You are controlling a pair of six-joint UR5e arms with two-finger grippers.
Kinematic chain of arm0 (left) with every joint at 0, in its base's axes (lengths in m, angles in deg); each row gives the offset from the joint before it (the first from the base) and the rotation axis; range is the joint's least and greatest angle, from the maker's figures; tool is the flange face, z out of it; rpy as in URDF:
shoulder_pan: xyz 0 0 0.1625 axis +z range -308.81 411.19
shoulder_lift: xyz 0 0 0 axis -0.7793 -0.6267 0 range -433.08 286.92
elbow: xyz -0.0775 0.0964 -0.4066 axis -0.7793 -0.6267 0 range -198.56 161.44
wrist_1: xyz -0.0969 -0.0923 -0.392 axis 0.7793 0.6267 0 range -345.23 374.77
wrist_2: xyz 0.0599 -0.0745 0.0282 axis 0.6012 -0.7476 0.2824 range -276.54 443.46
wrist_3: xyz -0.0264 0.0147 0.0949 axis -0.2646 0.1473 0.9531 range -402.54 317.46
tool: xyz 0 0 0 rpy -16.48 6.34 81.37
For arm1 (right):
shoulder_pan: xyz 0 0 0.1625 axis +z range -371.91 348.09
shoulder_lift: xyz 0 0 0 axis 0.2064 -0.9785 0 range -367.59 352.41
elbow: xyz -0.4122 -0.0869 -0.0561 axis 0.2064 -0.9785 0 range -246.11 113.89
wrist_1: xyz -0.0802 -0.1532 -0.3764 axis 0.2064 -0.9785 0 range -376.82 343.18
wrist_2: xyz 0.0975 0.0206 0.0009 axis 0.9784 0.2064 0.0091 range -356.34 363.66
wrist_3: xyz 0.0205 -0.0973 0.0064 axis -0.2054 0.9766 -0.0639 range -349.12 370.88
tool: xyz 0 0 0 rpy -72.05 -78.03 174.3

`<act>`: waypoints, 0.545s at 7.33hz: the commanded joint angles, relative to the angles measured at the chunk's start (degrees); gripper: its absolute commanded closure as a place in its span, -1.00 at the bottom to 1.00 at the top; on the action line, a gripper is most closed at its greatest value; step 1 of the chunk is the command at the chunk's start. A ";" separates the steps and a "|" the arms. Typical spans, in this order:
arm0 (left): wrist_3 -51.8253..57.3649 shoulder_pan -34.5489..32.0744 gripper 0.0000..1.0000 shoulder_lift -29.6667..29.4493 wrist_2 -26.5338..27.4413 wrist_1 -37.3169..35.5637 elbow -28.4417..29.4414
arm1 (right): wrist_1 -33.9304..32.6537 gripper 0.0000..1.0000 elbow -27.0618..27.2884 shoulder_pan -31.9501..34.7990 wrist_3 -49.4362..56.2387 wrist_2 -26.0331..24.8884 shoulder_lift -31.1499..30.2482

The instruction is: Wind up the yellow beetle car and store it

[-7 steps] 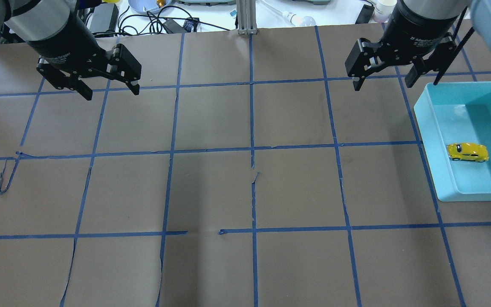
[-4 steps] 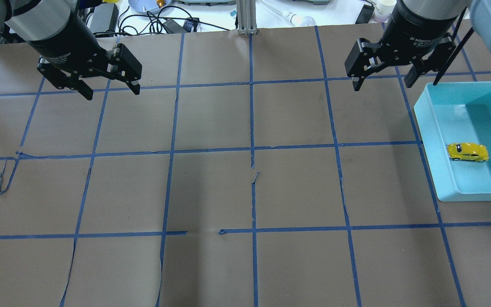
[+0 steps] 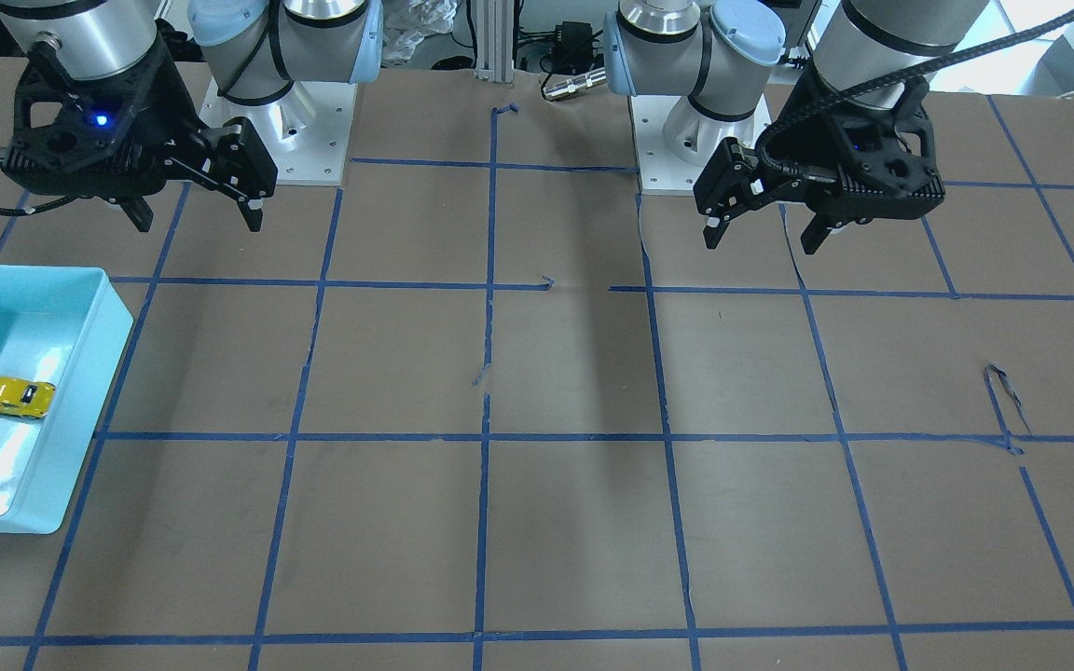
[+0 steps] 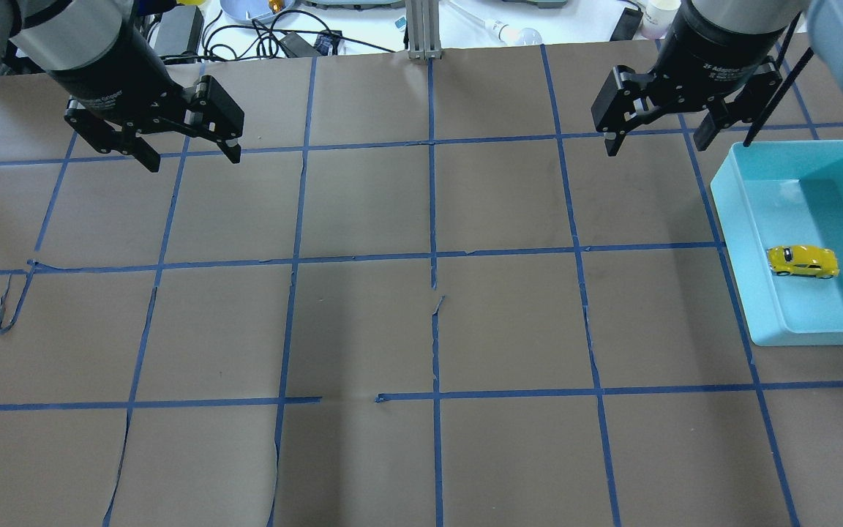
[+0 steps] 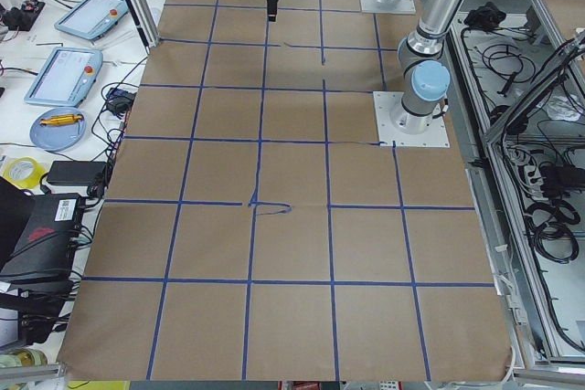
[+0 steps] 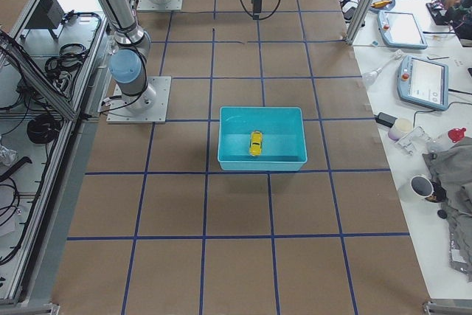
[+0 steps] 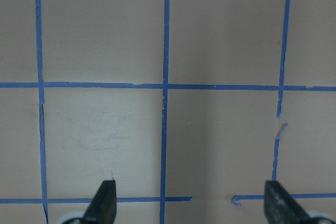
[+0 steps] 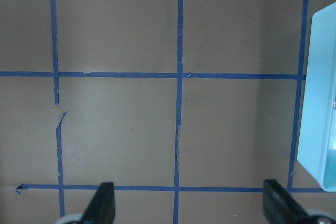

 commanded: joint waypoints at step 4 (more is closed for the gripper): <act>3.72 0.88 -1.00 0.49 0.44 -0.03 0.12 | 0.09 -1.00 0.02 -0.09 0.00 0.01 -0.09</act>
